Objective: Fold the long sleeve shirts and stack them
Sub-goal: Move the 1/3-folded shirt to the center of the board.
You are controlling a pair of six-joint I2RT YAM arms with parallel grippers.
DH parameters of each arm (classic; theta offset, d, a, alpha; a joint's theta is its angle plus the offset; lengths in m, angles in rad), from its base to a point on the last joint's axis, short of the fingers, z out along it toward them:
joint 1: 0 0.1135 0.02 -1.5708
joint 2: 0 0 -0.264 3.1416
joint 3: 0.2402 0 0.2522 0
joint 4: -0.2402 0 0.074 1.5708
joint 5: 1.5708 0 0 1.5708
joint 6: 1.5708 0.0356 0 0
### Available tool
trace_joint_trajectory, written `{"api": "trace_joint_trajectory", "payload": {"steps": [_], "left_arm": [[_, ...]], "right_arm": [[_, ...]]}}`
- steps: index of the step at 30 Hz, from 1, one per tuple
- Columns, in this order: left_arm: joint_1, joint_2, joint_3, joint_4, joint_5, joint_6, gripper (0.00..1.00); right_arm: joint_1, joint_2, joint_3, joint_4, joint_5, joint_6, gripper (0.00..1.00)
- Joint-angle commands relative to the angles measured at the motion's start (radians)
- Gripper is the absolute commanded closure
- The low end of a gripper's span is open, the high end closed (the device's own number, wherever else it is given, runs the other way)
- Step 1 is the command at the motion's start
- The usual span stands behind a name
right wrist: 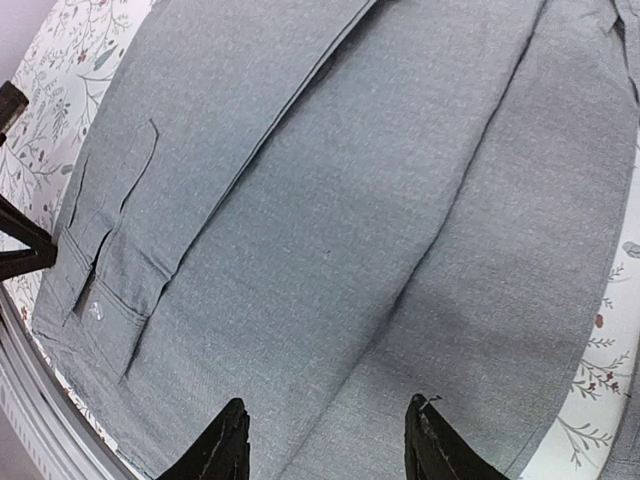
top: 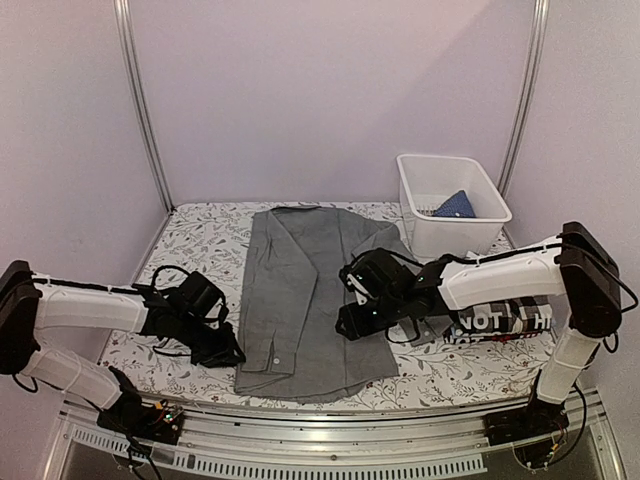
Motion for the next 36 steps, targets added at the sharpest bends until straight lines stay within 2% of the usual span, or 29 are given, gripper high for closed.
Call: {"api": "trace_joint_trajectory", "payload": {"steps": [1,5,9,13,19,24,29,34,36], "left_arm": [[-0.016,0.05,0.023,-0.042,-0.016,-0.002,0.8],[-0.011,0.082,0.022,-0.081,0.006,0.014,1.0],[0.036,0.12,0.057,-0.179,0.013,0.081,1.0],[0.151,0.111,0.066,-0.282,0.007,0.134,1.0],[0.31,0.072,0.055,-0.339,0.064,0.128,1.0],[0.405,0.058,0.047,-0.372,0.043,0.128,1.0],[0.456,0.042,0.074,-0.401,-0.006,0.153,1.0],[0.475,0.027,0.087,-0.401,0.005,0.165,1.0],[0.475,0.012,0.084,-0.391,0.023,0.166,0.9]], "right_arm": [[-0.016,-0.061,-0.04,0.065,0.078,0.046,0.48],[-0.023,-0.082,-0.073,0.092,0.126,0.082,0.48],[-0.038,-0.1,-0.074,0.11,0.173,0.114,0.48],[-0.062,-0.11,-0.07,0.111,0.198,0.128,0.48],[-0.086,-0.128,-0.077,0.104,0.229,0.119,0.47],[-0.106,-0.147,-0.109,0.096,0.229,0.138,0.47],[-0.121,-0.174,-0.146,0.066,0.244,0.163,0.47],[-0.133,-0.256,-0.212,-0.019,0.274,0.205,0.47],[-0.133,-0.298,-0.24,-0.052,0.273,0.233,0.47]]}}
